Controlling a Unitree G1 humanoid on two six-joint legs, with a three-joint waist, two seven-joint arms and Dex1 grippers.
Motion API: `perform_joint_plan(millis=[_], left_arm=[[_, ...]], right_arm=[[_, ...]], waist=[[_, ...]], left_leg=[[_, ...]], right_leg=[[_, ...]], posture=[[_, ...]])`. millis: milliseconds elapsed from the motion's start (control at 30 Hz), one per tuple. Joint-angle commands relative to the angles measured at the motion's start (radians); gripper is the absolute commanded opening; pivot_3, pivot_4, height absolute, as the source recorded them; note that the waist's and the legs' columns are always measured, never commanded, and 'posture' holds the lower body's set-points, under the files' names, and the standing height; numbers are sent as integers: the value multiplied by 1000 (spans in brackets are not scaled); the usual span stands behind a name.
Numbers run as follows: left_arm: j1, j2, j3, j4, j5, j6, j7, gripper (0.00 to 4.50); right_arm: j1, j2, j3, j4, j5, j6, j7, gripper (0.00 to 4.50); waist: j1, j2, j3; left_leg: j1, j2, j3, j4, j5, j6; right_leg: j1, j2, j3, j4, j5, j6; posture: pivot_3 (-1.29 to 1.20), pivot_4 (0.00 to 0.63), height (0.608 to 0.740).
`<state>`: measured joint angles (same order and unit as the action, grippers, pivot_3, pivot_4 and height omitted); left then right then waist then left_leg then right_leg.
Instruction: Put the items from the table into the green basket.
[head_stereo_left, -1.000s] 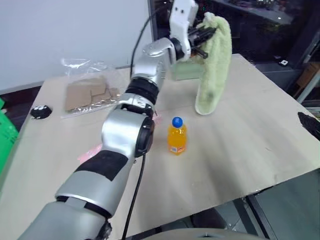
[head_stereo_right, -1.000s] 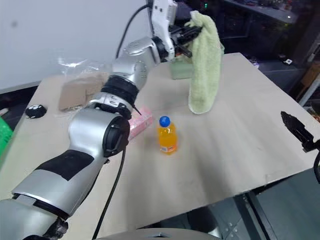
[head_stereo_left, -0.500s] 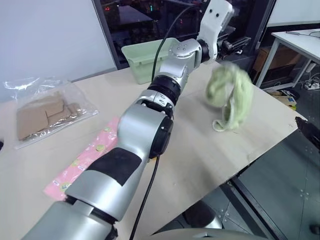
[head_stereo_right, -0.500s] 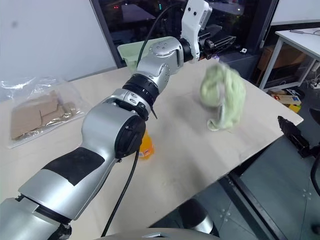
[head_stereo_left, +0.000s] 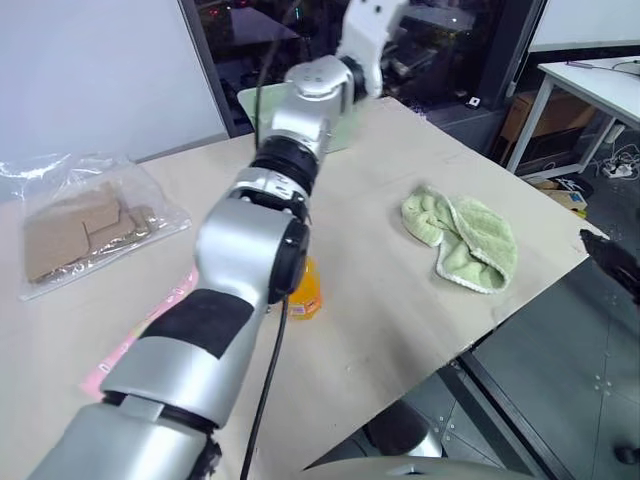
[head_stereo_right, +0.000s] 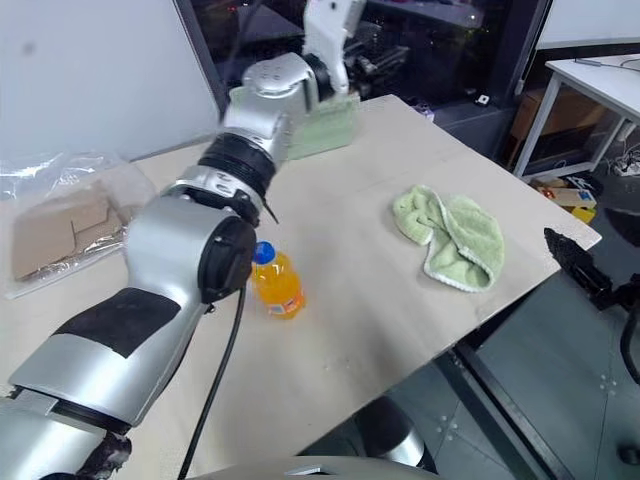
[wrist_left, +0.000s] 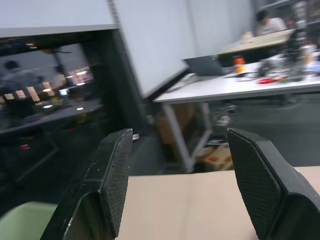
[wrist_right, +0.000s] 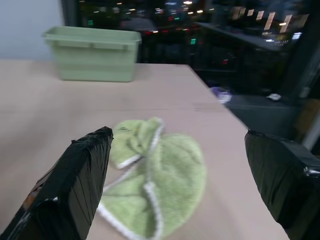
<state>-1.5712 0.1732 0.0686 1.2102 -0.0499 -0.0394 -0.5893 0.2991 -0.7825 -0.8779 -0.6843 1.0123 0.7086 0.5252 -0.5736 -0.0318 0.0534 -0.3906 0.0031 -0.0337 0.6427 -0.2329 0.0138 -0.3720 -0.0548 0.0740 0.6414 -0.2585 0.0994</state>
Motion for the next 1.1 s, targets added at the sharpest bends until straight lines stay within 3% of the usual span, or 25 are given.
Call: perform_joint_plan(millis=[33,267,367,500,667,767,933,1100], left_arm=[[37,110,37,-188,-50,83,-68,3097],[388,445,44,-843,-112,391,-261,3097],[552,560,99,-1044,-181,527,-302,3097],[845,671,194,-1343,-372,706,-420,3097],[1148,744,192,-1550,-437,747,-490,3097],[1222,720,170,-1600,-455,730,-469,3097],[1236,658,99,-1612,-451,683,-437,3097],[1238,605,-5,-1637,-485,716,-439,3097]], right_arm=[[-28,-36,52,10,18,-18,69,4500],[-164,-76,243,114,-44,-61,185,4500],[-219,-91,312,170,-87,-77,233,4500],[-285,-113,395,256,-154,-110,314,4500],[-325,-120,475,328,-227,-148,391,4500],[-334,-122,502,352,-256,-160,428,4500],[-343,-122,498,367,-267,-152,459,4500],[-311,-130,484,341,-251,-124,480,4500]], waist=[[10,0,0],[75,4,3],[148,4,4],[259,5,5],[400,6,5],[459,6,5],[505,8,4],[510,10,3]], left_leg=[[0,0,0,0,0,0],[4,1,1,-3,1,1],[5,1,1,-4,1,1],[4,1,1,-4,1,1],[-4,0,-3,3,1,1],[-6,0,-3,6,1,0],[-6,1,2,10,1,0],[-5,0,7,11,1,1]], right_leg=[[0,0,0,0,0,0],[-2,1,2,6,0,0],[-4,1,5,11,0,-1],[-8,2,6,15,2,-5],[-9,1,0,12,2,-6],[-8,0,0,10,2,-6],[-7,1,0,9,1,-12],[-6,3,0,9,2,-12]], posture=[[-389,0,740],[-233,0,740],[-190,0,740],[-121,0,740],[-89,0,740],[-79,0,740],[-81,0,740],[-107,0,740]])
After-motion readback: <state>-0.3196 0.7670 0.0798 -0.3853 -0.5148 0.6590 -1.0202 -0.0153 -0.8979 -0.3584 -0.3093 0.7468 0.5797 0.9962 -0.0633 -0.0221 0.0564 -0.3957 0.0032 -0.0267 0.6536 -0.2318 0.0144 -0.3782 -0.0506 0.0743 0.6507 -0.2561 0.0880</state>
